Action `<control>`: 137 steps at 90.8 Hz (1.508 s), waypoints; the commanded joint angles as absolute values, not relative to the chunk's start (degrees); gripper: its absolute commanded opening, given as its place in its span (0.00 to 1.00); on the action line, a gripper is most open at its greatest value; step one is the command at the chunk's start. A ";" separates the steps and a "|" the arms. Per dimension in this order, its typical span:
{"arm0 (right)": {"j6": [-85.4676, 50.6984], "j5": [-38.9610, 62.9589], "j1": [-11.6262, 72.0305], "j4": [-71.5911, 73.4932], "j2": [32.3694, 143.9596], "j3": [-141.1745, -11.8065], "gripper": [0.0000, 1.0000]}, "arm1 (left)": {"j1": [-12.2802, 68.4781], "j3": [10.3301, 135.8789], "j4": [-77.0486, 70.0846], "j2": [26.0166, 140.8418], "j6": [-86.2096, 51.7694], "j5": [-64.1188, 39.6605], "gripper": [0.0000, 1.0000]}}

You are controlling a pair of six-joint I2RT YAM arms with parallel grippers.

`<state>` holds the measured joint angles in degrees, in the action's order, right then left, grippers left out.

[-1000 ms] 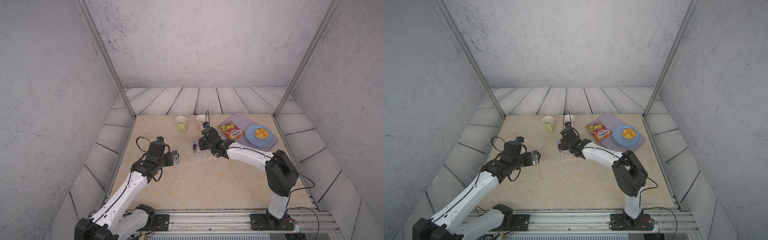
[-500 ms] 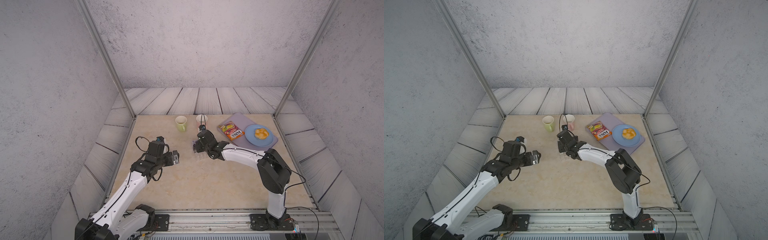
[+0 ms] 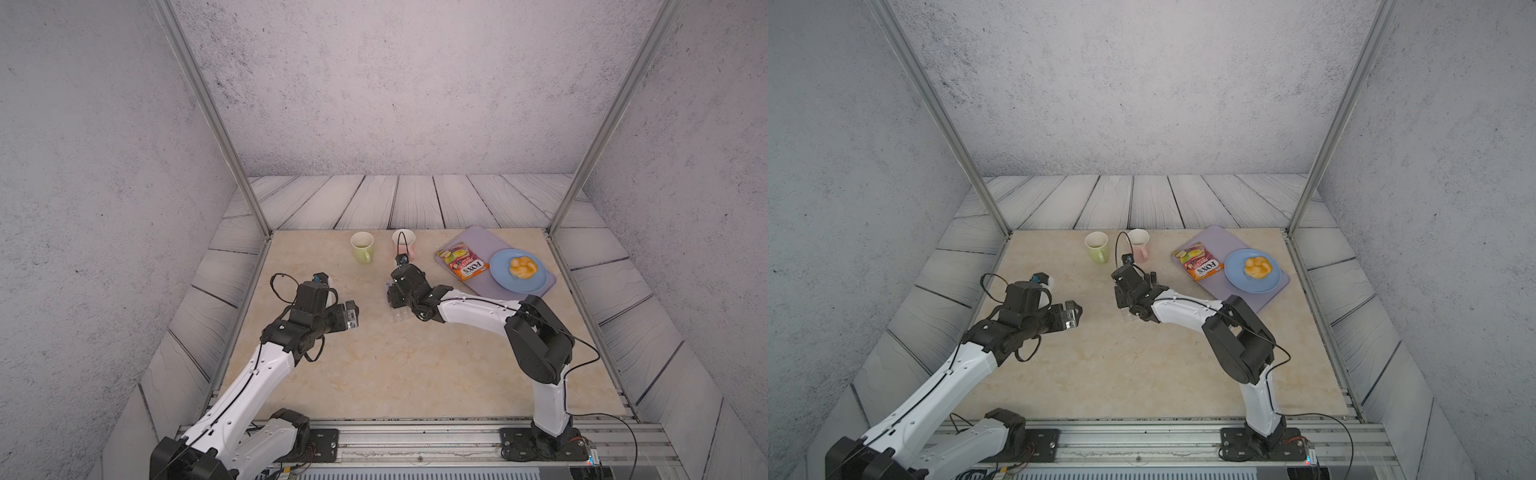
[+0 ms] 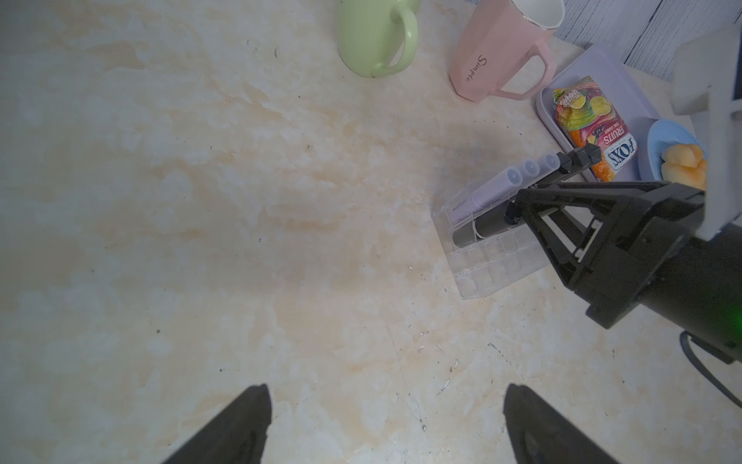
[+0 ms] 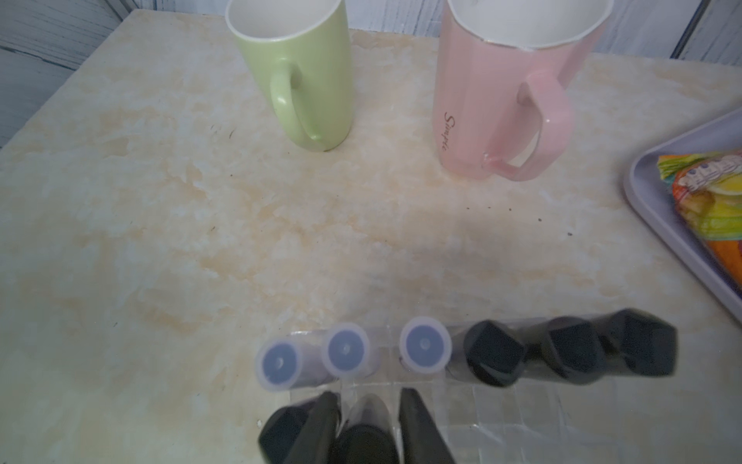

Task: Arrange the lipsticks in the organizer
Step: Place the lipstick in the storage box, then reset both arms

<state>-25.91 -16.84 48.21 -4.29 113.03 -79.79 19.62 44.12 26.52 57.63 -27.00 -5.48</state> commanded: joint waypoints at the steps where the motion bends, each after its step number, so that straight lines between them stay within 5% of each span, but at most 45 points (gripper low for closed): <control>1: -26.71 -17.91 48.49 -7.66 111.08 -82.88 0.42 | 19.07 43.86 25.94 57.26 -26.20 -5.67 0.96; 30: -27.12 -19.17 47.82 -14.34 98.28 -81.32 0.51 | 18.81 44.91 25.18 53.92 -28.74 1.99 0.95; 63: -14.41 -20.41 32.62 -6.26 63.92 -52.01 0.72 | 18.86 42.77 7.85 49.75 -25.48 36.04 0.94; 79: 5.62 -40.22 23.23 6.82 52.37 -35.95 0.84 | 17.69 37.90 -6.55 54.68 -15.02 58.62 0.95; 84: 10.49 -43.52 21.19 14.07 50.99 -30.62 0.85 | 17.08 38.56 -6.27 58.09 -17.21 58.59 0.95; 103: -3.74 -38.61 14.23 15.84 56.99 -26.36 0.84 | 17.33 34.77 -5.61 66.80 -15.99 60.62 0.99; 112: -4.67 -37.87 13.36 23.01 65.36 -25.37 0.99 | 16.94 31.57 -11.61 67.50 -13.75 59.26 0.99; 119: -4.11 -39.25 12.73 30.25 71.23 -24.02 1.00 | 16.07 28.24 -17.34 69.47 -14.24 58.25 0.99; 137: -4.54 -33.70 11.21 42.91 77.90 -21.06 1.00 | 11.91 20.38 -38.72 73.12 -9.68 43.18 0.99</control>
<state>-3.88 -36.29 11.94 31.31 76.29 -21.71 14.33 22.28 -25.04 72.36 -13.47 52.60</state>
